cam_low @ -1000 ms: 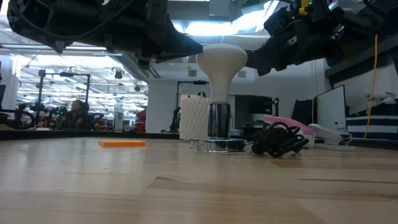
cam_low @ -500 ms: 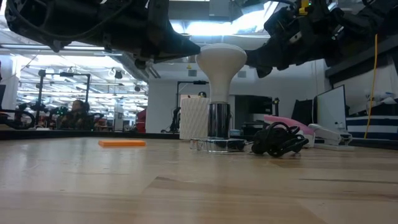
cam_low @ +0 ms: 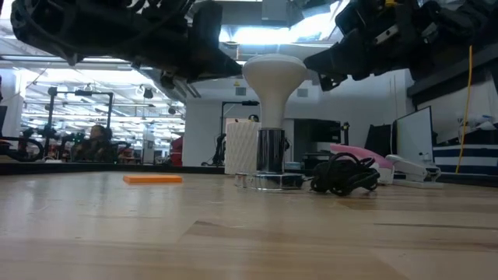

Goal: Screw lightbulb
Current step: Insert the lightbulb into the lamp

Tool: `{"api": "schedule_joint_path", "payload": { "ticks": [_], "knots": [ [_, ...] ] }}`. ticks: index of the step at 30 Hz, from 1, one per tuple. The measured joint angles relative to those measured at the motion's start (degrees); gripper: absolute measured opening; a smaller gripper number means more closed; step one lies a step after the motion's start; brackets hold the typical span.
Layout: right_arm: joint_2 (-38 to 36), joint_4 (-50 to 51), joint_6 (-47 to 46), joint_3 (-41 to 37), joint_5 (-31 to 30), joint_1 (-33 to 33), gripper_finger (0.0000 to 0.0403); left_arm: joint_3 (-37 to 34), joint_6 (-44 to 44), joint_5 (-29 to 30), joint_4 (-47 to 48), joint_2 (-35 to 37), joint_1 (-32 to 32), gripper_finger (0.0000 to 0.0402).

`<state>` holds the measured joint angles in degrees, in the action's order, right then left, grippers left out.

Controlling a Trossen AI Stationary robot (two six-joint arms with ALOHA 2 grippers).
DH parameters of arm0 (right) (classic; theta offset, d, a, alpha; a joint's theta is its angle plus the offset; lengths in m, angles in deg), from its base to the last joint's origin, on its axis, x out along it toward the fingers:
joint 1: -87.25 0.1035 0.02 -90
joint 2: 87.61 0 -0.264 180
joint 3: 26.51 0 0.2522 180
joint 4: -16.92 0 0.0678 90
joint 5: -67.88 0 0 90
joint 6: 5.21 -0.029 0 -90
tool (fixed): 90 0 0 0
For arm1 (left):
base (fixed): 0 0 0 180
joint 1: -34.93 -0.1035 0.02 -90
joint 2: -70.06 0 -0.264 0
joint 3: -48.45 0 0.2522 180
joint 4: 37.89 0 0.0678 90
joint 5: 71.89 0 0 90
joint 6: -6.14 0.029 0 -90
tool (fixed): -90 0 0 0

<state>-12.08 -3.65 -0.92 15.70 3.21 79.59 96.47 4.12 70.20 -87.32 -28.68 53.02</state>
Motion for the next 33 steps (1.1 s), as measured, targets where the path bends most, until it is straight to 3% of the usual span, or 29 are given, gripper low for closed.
{"api": "schedule_joint_path", "payload": {
  "ticks": [9, 17, 23, 26, 30, 33],
  "knots": [
    [0.04, -2.66, 0.7, 0.02, -6.44, 2.09, 0.0005, 0.07, 0.64, 0.53, -0.96, 0.15, -1.09, 0.0001],
    [-2.39, -3.42, 1.23, 0.02, -7.13, 2.02, 0.0005, 0.07, 6.84, 4.53, -1.75, 2.95, 1.67, 0.0001],
    [-5.35, -3.46, 5.75, 0.02, -14.3, 1.92, 0.0005, 0.07, 7.92, 4.0, -2.24, 3.89, 4.16, 0.0001],
    [-5.35, -3.26, 7.09, 0.02, -15.27, 0.89, 0.0005, 0.07, 5.45, 0.24, -1.67, 3.81, 4.6, 0.0001],
    [-3.69, -2.6, 7.13, 0.02, -15.25, -1.53, 0.0005, 0.07, 3.44, -9.71, -1.55, 3.74, 3.8, 0.0001],
    [-2.18, -2.79, 6.53, 0.0, -12.65, -3.32, 0.0005, 0.07, 2.0, -13.16, -0.77, 3.74, 3.11, 0.0001]
  ]
}}
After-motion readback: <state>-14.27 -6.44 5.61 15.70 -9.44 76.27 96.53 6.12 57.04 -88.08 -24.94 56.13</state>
